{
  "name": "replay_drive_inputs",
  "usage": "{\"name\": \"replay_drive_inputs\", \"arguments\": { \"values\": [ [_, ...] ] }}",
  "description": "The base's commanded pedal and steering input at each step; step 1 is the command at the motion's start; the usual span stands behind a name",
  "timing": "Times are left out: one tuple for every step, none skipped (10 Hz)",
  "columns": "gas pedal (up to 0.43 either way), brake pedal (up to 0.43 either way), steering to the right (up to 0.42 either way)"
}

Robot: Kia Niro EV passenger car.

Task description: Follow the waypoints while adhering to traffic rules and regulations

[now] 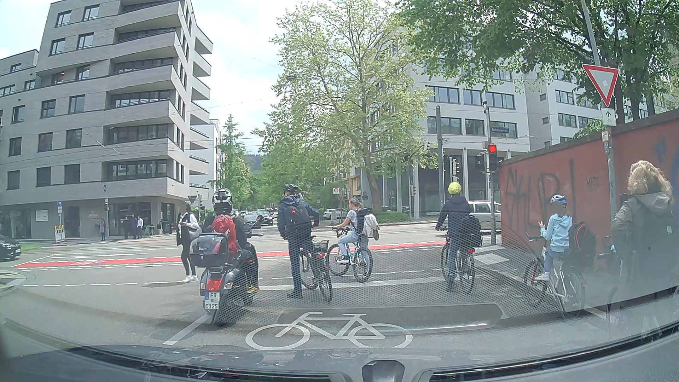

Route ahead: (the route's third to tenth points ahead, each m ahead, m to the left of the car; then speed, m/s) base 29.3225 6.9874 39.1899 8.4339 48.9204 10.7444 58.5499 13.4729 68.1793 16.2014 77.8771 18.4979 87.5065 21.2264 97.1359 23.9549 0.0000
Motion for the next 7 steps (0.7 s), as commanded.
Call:
{"name": "replay_drive_inputs", "arguments": {
  "values": [
    [0.000, 0.268, -0.016],
    [0.000, 0.262, -0.016],
    [0.000, 0.268, -0.016],
    [0.000, 0.268, -0.016],
    [0.000, 0.268, -0.016],
    [0.000, 0.268, -0.016],
    [0.000, 0.268, -0.016]
  ]
}}
